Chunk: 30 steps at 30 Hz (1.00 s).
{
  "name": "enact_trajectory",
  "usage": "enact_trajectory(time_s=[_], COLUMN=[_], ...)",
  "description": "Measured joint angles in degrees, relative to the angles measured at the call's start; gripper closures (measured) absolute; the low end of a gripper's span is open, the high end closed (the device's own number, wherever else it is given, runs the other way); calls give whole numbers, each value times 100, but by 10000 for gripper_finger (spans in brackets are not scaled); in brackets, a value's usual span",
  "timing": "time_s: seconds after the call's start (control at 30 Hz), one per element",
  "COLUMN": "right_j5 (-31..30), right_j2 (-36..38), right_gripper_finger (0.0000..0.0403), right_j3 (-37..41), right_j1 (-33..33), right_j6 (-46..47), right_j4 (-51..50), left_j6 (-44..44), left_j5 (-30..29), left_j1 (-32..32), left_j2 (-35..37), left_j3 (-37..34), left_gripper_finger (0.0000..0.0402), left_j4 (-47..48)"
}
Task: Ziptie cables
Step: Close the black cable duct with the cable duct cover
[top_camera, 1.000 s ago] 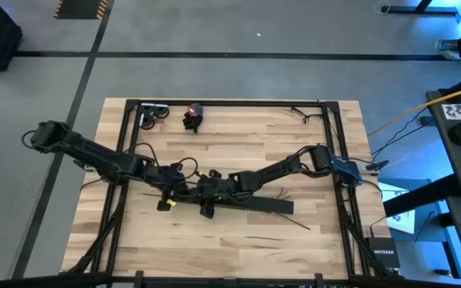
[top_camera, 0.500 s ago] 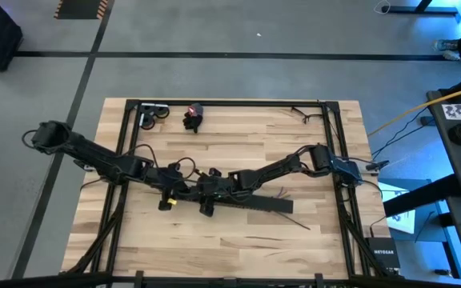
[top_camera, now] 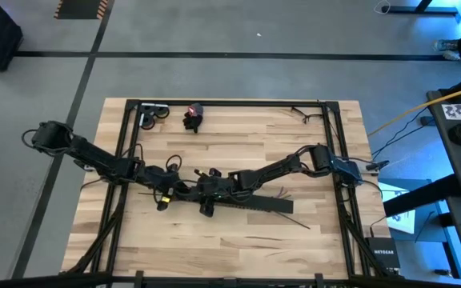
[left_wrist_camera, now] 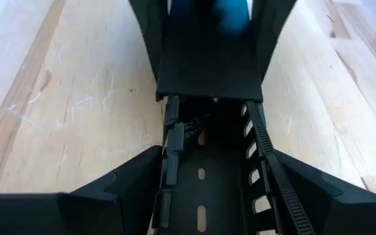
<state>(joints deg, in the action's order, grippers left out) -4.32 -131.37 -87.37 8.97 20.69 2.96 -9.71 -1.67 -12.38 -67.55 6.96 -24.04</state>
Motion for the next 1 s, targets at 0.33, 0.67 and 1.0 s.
enact_trajectory(time_s=[0.33, 0.67, 1.0], right_j5=[-13, 253, 352], right_j2=[0, 237, 304], right_gripper_finger=[166, 166, 166], right_j3=[0, 1, 15], right_j1=[0, -3, 5], right_j6=[-12, -359, -422], right_j4=[-29, -741, -982], left_j6=[270, 100, 112], left_j5=[4, -19, 23], left_j1=[2, 6, 0], left_j2=[-349, -1302, -1951], left_j3=[-19, -8, 320], left_gripper_finger=[161, 161, 161], left_j4=[-341, -1727, -2106])
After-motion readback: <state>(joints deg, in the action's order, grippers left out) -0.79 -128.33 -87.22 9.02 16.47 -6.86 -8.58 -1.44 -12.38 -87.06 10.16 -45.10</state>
